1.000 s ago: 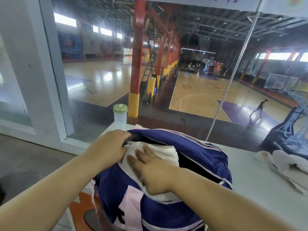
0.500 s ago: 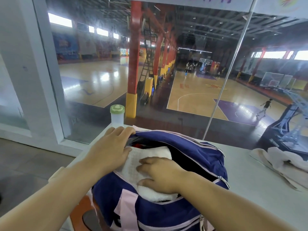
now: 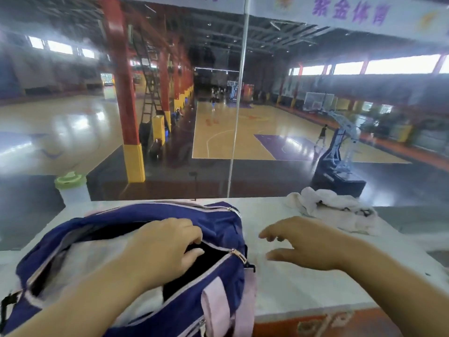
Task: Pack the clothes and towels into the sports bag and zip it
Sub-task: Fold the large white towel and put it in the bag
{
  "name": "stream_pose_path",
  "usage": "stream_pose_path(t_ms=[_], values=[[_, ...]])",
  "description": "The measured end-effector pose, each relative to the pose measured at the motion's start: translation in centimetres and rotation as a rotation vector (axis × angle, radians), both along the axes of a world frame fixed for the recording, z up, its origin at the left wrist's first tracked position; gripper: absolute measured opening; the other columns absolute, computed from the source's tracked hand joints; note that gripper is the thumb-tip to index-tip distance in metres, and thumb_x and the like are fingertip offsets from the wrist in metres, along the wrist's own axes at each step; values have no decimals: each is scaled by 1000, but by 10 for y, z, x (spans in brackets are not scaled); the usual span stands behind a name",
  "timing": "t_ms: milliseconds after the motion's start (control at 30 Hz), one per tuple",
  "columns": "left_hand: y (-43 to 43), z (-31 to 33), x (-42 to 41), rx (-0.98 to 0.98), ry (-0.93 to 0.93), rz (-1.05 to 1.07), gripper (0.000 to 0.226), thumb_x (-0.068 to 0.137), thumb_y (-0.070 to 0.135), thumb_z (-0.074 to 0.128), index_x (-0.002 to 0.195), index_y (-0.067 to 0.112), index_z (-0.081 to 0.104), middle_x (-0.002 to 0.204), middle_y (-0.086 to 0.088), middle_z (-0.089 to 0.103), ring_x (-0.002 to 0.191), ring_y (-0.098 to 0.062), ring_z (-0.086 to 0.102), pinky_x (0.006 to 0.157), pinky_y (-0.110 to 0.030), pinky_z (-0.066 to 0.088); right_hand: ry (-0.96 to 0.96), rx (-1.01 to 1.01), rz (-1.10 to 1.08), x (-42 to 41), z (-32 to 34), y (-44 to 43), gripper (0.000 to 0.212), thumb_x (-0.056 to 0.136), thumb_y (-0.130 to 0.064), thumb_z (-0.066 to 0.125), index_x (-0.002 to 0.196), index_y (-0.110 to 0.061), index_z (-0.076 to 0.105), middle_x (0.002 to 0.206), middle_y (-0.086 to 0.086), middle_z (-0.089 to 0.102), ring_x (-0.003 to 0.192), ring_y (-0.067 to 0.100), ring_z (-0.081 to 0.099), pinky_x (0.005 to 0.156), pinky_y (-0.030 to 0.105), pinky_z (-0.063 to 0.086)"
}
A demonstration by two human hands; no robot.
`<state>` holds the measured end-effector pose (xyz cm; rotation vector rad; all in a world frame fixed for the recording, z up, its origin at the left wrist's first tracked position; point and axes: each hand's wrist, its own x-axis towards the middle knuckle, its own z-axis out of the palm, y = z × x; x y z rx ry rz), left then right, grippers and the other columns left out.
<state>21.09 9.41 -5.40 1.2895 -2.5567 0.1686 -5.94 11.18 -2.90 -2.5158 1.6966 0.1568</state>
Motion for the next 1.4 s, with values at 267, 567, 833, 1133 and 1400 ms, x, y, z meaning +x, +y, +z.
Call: stream_pose_path(t_ms=[267, 567, 833, 1133, 1400], values=[[-37, -20, -154, 148, 20, -175, 28, 90, 48, 46, 113, 34, 53, 109, 14, 59, 99, -6, 55, 67, -20, 35, 67, 98, -499, -171, -26, -1, 54, 86, -57, 53, 134, -33, 45, 128, -10, 55, 114, 13, 51, 98, 29, 41], [-118, -66, -279, 378, 18, -116, 30, 86, 46, 52, 110, 28, 54, 104, 9, 62, 97, -14, 56, 79, -30, 43, 99, -36, -797, -280, -80, -48, 49, 92, -50, 45, 133, -26, 40, 134, -3, 52, 117, 21, 54, 87, 35, 45], [-205, -102, -348, 400, 274, -22, 55, 81, 49, 51, 131, 35, 36, 127, 5, 46, 114, -26, 48, 92, -39, 43, -334, -105, -884, -294, -114, -118, 43, 90, -50, 48, 121, -20, 51, 119, 5, 58, 105, 27, 57, 87, 39, 49], [-232, -104, -388, 298, 144, -119, 65, 74, 54, 20, 118, 23, 57, 135, 10, 47, 122, -25, 36, 98, -34, 37, -499, -162, -862, -294, -139, -139, 11, 87, -20, 51, 78, -25, 47, 95, -5, 50, 78, 12, 45, 62, 26, 35], [-200, -74, -359, 352, 438, 30, 32, 91, 34, 51, 66, 20, 37, 60, 2, 49, 61, -26, 45, 53, -35, 30, -617, -326, -819, -299, -119, -103, 22, 87, -7, 45, 75, -24, 38, 76, -7, 50, 66, 14, 45, 52, 22, 32]])
